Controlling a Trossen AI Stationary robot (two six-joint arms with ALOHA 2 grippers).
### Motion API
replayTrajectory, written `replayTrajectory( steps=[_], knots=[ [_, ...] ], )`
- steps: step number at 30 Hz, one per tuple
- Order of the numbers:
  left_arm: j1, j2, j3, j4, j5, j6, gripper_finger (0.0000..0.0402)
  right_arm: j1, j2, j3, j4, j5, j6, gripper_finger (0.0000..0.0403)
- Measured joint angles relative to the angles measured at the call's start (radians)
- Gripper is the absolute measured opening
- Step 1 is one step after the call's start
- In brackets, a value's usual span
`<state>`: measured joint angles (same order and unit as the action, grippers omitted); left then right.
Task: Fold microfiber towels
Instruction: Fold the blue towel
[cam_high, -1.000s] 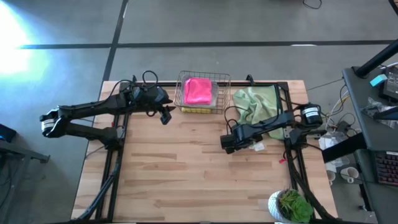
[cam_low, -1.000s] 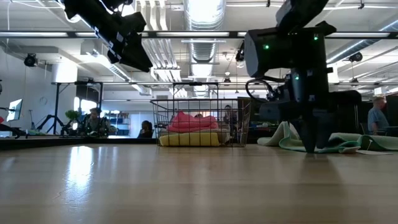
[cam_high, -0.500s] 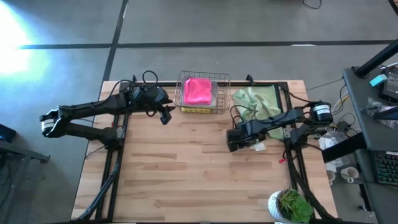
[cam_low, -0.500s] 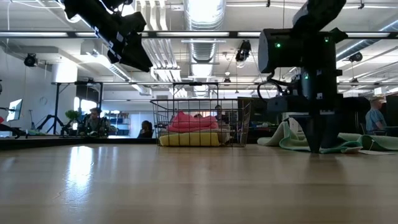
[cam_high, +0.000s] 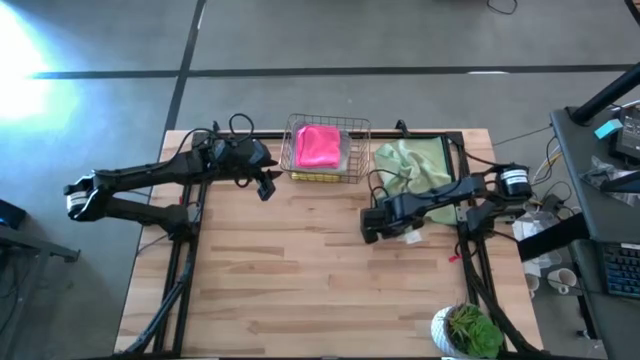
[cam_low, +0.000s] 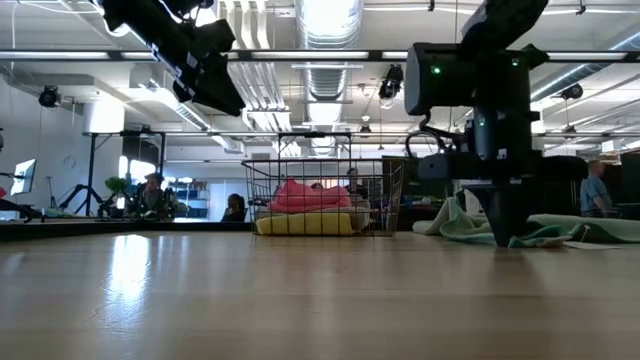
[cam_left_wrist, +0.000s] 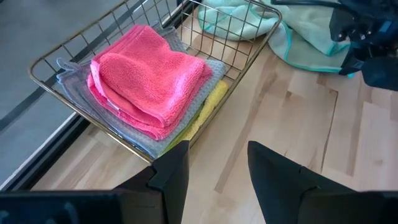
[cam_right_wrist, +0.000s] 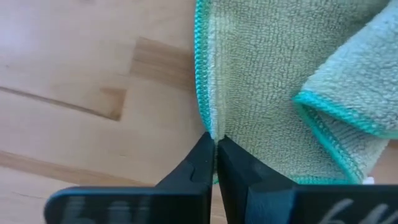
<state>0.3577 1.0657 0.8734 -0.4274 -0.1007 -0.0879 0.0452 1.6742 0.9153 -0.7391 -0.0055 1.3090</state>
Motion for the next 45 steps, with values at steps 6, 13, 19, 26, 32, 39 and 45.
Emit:
replayTrajectory(
  steps=[6,13,19,26,32,39,45],
  knots=[
    [0.000,0.000,-0.017,-0.002,0.103,0.138,0.0148,0.081,0.004,0.144,0.022,-0.034,0.000,0.0008],
    [-0.001,0.013,-0.021,0.000,0.217,0.148,0.0148,0.208,0.010,0.294,0.019,-0.033,0.017,0.0008],
    [-0.011,0.061,-0.030,0.001,0.347,0.146,0.0148,0.312,0.047,0.380,0.014,-0.031,0.060,0.0008],
    [-0.083,0.184,-0.033,0.008,0.369,0.147,0.0148,0.438,0.086,0.465,0.023,-0.026,0.060,0.0008],
    [-0.147,0.277,-0.032,0.094,0.369,0.148,0.0148,0.519,0.128,0.506,0.021,-0.022,0.118,0.0008],
    [-0.186,0.362,-0.030,0.232,0.369,0.147,0.0148,0.589,0.157,0.520,0.056,-0.031,0.123,0.0008],
    [-0.187,0.359,-0.025,0.227,0.365,0.147,0.0148,0.597,0.157,0.520,0.067,-0.021,0.137,0.0013]
  ],
)
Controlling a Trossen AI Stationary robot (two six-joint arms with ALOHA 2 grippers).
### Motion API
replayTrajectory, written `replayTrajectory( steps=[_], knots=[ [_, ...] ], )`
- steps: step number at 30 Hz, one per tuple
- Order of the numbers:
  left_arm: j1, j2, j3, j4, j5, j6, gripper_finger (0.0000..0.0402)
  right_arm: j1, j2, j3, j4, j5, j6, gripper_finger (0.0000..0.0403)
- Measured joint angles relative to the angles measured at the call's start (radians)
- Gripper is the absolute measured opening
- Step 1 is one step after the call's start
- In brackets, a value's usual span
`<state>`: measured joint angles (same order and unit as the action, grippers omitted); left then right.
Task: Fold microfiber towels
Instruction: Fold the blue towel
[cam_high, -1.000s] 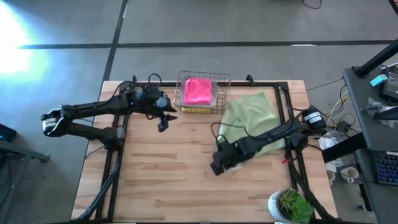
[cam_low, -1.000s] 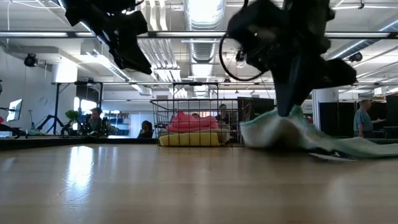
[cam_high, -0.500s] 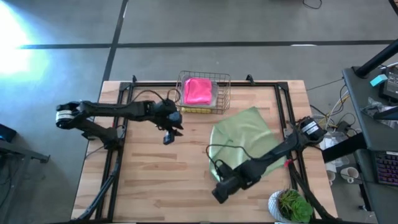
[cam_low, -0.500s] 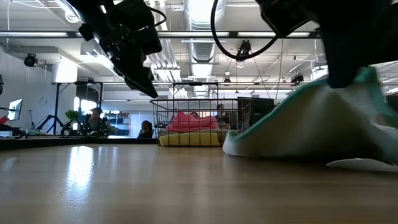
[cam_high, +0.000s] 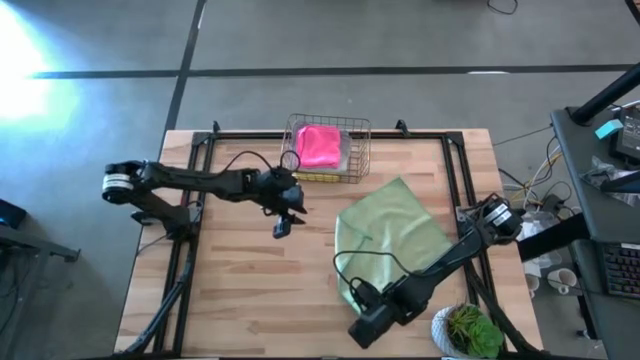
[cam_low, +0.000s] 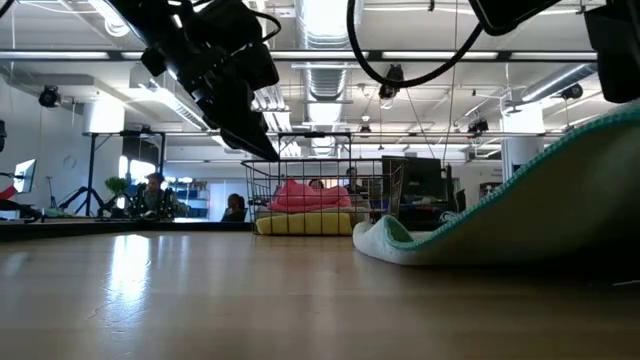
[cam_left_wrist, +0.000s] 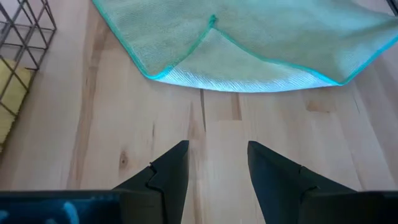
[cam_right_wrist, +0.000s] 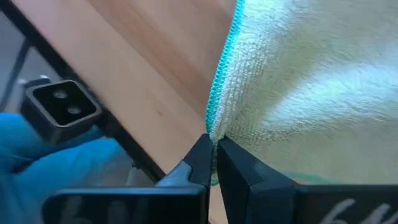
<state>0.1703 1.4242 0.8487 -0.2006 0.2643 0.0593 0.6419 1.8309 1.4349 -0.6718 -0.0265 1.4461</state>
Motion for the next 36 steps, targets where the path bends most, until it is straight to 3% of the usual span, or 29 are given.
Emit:
replayTrajectory(
  steps=[12,15,22,25,29,33,36],
  knots=[
    [0.000,-0.071,0.004,-0.041,-0.015,-0.001,0.0148,-0.002,-0.010,0.001,-0.004,-0.005,-0.111,0.0127],
    [0.000,-0.097,0.010,-0.073,-0.034,-0.002,0.0148,-0.006,-0.038,0.001,-0.036,0.065,-0.145,0.0142],
    [0.000,-0.178,0.012,-0.089,-0.037,-0.125,0.0148,-0.062,-0.117,0.001,-0.291,0.370,-0.150,0.0139],
    [0.000,-0.212,0.013,-0.101,-0.038,-0.132,0.0148,-0.120,-0.127,-0.012,-0.336,0.359,-0.137,0.0130],
    [0.000,-0.242,0.013,-0.112,-0.037,-0.132,0.0148,-0.202,-0.115,-0.063,-0.315,0.268,-0.128,0.0122],
    [0.000,-0.257,0.013,-0.135,-0.037,-0.133,0.0148,-0.280,-0.125,-0.109,-0.317,0.273,-0.025,0.0114],
    [0.000,-0.259,0.012,-0.160,-0.038,-0.132,0.0148,-0.333,-0.159,-0.143,-0.311,0.289,-0.036,0.0111]
  ],
)
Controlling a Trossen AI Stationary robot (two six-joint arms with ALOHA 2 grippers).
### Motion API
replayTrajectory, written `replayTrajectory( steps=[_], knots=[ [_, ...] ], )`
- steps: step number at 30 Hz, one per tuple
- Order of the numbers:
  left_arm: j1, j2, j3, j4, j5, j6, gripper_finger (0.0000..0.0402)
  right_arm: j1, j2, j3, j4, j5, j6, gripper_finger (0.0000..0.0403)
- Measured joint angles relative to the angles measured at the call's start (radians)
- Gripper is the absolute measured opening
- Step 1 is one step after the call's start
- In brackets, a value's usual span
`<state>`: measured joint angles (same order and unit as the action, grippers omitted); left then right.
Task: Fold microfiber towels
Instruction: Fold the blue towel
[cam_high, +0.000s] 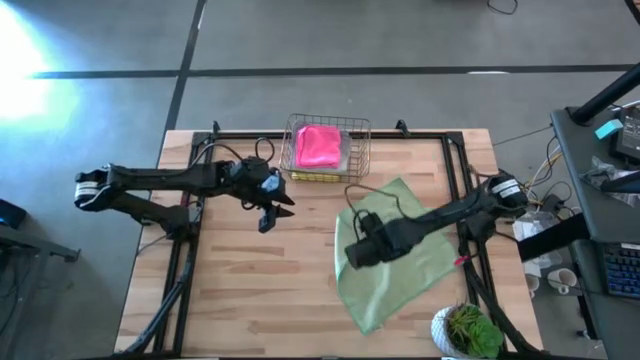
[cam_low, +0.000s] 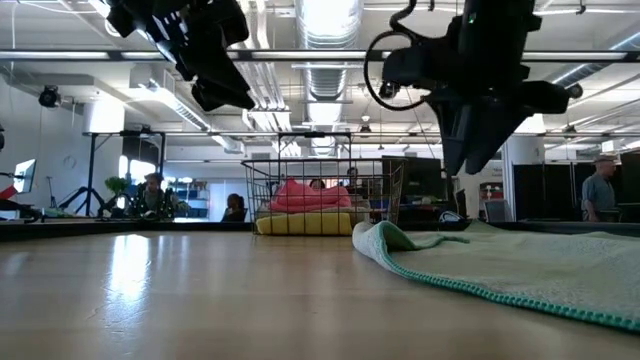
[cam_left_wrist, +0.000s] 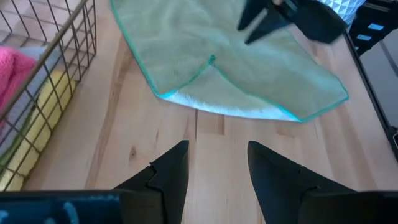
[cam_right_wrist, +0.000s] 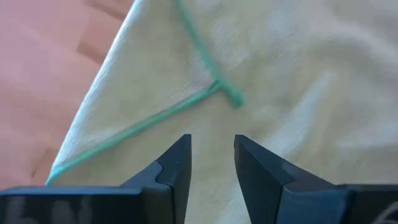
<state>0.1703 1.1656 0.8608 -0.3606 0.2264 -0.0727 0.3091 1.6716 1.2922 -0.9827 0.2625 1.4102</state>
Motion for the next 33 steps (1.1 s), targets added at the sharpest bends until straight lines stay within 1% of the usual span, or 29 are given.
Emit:
replayTrajectory(
  steps=[2,4,6,8,10,13,17,20,24,33],
  knots=[
    [0.000,0.000,0.000,-0.016,0.000,0.000,0.0148,-0.040,-0.022,-0.028,0.004,-0.006,-0.030,0.0111],
    [0.000,0.000,0.000,-0.020,0.000,0.000,0.0148,-0.082,-0.048,-0.070,0.017,-0.039,-0.065,0.0111],
    [0.000,0.000,0.000,-0.025,0.000,0.000,0.0148,-0.120,-0.091,-0.122,0.074,-0.062,-0.087,0.0111],
    [0.000,0.000,-0.001,-0.025,0.000,0.000,0.0148,-0.150,-0.142,-0.186,0.172,-0.074,-0.097,0.0111],
    [0.000,0.000,-0.001,-0.024,0.000,0.000,0.0148,-0.167,-0.189,-0.264,0.310,-0.088,-0.101,0.0111],
    [0.000,0.000,-0.001,-0.024,0.000,0.000,0.0148,-0.178,-0.252,-0.374,0.484,-0.097,-0.063,0.0111],
    [0.000,0.000,-0.001,-0.024,0.000,0.000,0.0148,-0.177,-0.304,-0.467,0.614,-0.097,-0.045,0.0111],
    [0.000,0.000,-0.001,-0.024,0.000,0.000,0.0148,-0.177,-0.304,-0.500,0.657,-0.097,-0.045,0.0111],
    [0.000,0.000,-0.001,-0.024,0.000,0.000,0.0148,-0.179,-0.261,-0.508,0.663,-0.097,-0.047,0.0116],
    [0.000,0.000,-0.002,-0.024,0.000,-0.001,0.0148,-0.179,-0.161,-0.500,0.682,-0.114,-0.042,0.0167]
  ],
)
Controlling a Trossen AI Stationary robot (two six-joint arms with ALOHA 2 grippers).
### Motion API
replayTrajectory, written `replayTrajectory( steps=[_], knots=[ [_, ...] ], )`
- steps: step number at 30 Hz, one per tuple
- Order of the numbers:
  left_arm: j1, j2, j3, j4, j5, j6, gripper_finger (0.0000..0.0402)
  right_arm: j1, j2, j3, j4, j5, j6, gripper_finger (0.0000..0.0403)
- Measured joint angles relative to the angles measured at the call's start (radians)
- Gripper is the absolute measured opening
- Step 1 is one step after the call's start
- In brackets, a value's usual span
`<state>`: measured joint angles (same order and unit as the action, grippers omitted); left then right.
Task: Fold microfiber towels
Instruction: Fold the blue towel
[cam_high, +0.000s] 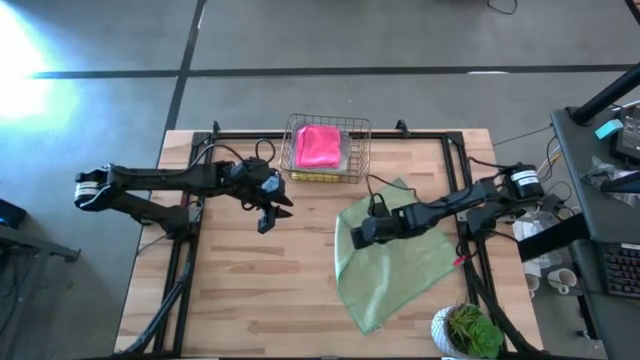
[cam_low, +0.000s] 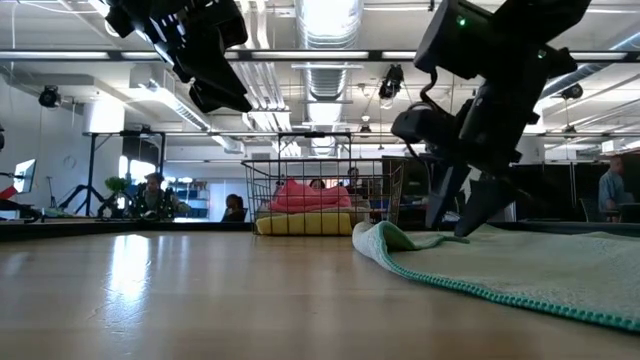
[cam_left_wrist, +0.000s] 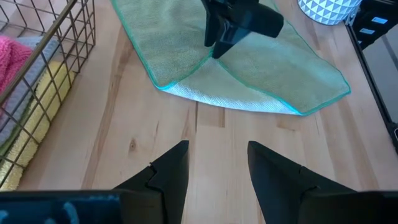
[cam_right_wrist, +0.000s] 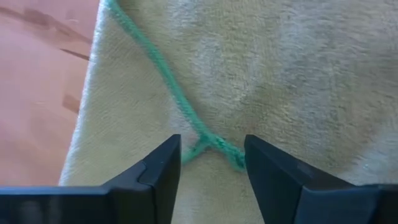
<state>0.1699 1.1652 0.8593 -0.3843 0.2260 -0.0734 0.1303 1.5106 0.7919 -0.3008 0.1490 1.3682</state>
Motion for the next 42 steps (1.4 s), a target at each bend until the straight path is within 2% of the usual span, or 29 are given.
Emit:
replayTrajectory(
  steps=[8,14,22,31,38,42],
  knots=[
    [0.000,0.000,0.000,0.001,0.000,0.000,0.0148,0.000,0.020,0.005,0.052,-0.002,-0.018,0.0176],
    [0.000,0.000,0.000,0.001,0.000,0.001,0.0148,0.000,0.058,0.007,0.059,-0.025,-0.020,0.0167],
    [0.000,0.002,0.000,0.000,-0.003,0.001,0.0148,0.000,0.070,0.040,0.058,-0.026,-0.065,0.0123],
    [0.000,0.003,0.000,0.001,-0.004,0.001,0.0148,-0.004,0.070,0.063,0.051,-0.029,-0.084,0.0016],
    [0.000,0.003,0.000,-0.002,-0.003,0.002,0.0148,-0.004,0.070,0.167,0.052,-0.030,-0.193,0.0010],
    [0.000,0.001,0.000,-0.064,-0.004,0.005,0.0148,-0.011,0.092,0.260,0.053,-0.026,-0.261,0.0009]
  ],
)
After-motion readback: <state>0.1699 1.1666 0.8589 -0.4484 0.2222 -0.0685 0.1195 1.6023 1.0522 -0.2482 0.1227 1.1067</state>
